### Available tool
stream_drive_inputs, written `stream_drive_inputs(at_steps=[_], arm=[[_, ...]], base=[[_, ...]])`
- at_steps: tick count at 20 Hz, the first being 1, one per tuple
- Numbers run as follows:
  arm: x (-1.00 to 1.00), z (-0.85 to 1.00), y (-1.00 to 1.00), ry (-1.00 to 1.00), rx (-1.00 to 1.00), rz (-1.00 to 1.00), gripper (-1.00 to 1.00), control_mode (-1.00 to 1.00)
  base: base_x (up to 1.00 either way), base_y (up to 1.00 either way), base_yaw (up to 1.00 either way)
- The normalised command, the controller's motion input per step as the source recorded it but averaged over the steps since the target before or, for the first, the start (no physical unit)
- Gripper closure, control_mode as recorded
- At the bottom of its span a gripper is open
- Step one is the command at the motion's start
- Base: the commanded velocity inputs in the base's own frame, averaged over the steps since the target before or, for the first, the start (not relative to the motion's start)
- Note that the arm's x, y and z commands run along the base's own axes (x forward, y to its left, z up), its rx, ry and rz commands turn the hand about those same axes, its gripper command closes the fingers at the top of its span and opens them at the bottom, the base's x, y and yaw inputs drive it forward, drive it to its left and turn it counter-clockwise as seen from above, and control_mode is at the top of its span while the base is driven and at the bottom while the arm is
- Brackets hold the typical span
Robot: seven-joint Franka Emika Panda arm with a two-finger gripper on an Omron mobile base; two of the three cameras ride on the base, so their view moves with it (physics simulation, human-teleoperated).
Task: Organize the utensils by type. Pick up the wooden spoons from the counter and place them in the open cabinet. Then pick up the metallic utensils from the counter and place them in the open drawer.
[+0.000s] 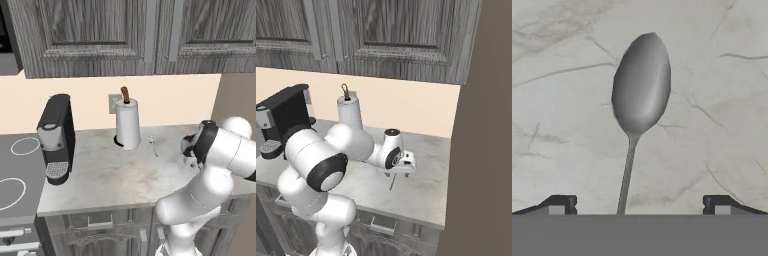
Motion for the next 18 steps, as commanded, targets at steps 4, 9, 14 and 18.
stream_drive_inputs(at_steps=[4, 9, 14, 18], arm=[[0.19, -0.39, -0.09, 0.0, 0.02, 0.0, -1.0, -1.0], [0.23, -0.3, -0.07, 0.0, 0.04, 0.0, -1.0, -1.0], [0.12, -0.51, -0.04, 0.0, 0.02, 0.0, 1.0, -1.0], [0.0, -0.82, 0.0, -0.01, 0.0, 0.0, 1.0, -1.0]], base=[[0.0, 0.0, 0.0], [0.0, 0.0, 0.0], [0.0, 0.0, 0.0], [0.0, 0.0, 0.0]])
